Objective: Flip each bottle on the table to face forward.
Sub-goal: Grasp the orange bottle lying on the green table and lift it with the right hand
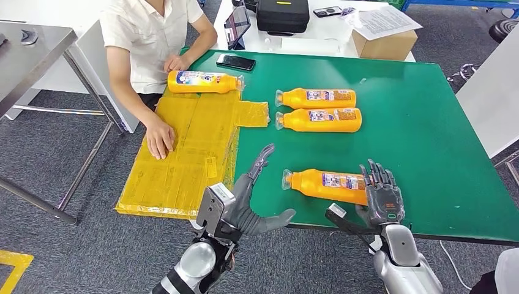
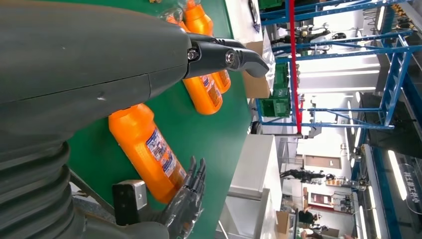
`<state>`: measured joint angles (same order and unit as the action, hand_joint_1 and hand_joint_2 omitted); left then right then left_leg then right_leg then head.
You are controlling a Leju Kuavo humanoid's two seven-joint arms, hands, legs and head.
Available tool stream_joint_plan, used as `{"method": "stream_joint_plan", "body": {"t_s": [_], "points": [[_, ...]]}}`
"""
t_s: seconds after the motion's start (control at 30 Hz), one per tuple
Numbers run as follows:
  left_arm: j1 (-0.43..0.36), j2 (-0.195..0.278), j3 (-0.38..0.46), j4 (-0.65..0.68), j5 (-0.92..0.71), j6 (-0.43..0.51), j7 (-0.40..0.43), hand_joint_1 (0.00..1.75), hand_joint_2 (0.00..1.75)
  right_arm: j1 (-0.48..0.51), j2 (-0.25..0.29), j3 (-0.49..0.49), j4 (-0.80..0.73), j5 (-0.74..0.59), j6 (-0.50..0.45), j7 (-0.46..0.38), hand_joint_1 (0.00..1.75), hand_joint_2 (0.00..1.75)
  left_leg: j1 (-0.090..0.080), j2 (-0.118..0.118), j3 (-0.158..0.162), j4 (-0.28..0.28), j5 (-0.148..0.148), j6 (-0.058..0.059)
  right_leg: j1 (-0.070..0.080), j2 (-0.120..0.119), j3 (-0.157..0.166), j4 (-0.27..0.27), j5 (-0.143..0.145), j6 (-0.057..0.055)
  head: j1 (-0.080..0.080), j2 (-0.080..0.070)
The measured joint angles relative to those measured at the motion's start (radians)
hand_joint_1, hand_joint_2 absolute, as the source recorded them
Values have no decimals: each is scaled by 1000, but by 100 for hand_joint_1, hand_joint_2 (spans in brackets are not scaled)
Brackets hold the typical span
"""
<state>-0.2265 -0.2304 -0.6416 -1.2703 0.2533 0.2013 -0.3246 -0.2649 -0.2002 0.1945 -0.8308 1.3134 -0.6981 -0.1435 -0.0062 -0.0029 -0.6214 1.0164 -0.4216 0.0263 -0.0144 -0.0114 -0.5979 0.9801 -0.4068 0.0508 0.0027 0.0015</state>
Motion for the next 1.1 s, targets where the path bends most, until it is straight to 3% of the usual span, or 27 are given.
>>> {"method": "stream_joint_plan", "body": {"t_s": [0.6, 1.1], "points": [[-5, 0, 0, 3, 25, -3, 6, 0, 175, -92, 47, -17, 195, -125, 11, -90, 0, 175, 0, 5, 7, 0, -1, 0, 0, 4, 4, 0, 0, 0, 0, 0], [-5, 1, -4, 8, 50, -24, 17, 0, 175, -130, 69, 11, 265, -118, 40, -115, 0, 175, 1, 13, 17, 0, -2, -1, 1, 12, 11, -1, 3, -3, 0, 0]]}}
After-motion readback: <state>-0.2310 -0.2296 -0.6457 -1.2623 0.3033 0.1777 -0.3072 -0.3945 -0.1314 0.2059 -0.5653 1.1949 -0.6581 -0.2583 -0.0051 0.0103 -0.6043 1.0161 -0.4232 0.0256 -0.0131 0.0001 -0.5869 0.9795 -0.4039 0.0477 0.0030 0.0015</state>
